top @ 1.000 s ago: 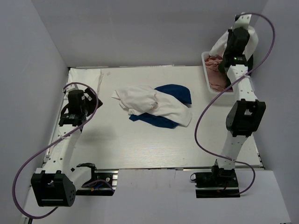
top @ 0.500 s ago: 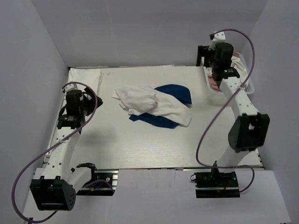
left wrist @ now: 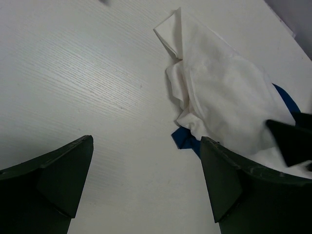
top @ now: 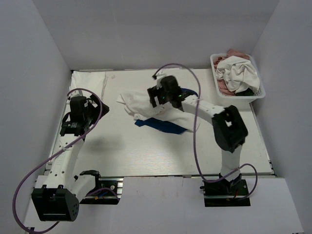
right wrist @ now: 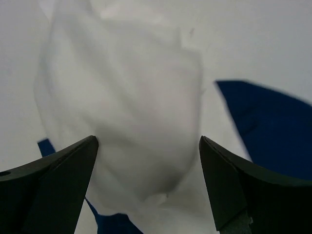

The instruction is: Fold and stack the t-shirts

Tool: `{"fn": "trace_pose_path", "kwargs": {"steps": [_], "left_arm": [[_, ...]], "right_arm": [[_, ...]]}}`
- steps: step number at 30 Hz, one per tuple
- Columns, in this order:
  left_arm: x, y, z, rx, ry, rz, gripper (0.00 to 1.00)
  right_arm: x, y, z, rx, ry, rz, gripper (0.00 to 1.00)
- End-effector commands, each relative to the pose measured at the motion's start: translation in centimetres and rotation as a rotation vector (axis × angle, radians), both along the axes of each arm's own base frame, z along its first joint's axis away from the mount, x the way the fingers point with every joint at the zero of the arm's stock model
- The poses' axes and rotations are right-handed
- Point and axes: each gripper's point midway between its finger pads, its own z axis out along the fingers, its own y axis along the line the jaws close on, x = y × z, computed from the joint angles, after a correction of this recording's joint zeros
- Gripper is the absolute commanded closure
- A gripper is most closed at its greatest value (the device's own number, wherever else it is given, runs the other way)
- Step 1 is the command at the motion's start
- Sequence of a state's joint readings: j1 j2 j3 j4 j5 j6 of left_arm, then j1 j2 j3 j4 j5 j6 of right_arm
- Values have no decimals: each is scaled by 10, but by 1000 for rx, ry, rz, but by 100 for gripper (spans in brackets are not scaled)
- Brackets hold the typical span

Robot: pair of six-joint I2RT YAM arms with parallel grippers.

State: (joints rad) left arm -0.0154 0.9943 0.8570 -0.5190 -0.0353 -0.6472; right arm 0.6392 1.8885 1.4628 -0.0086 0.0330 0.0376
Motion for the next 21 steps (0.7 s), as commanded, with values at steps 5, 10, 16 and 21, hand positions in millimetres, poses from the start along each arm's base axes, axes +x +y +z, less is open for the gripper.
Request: {"fn": "trace_pose_path", "kwargs": {"steps": [5,10,16,21], "left_arm": [[-8,-1,8,-16,-37,11,0],[-7,-1,6,-15,-28,11,0],[-7,-1,3,-15,-19,11,0],[-3,1,9,-3,-29,13,0]], "right_arm": [[-22,34,-80,-188,105,19,19],[-6,32,18,-95,-98,-113,100],[-4,-5,164,102,-356,-240,100],[26,-88,277,102,-568,-483,100]]}}
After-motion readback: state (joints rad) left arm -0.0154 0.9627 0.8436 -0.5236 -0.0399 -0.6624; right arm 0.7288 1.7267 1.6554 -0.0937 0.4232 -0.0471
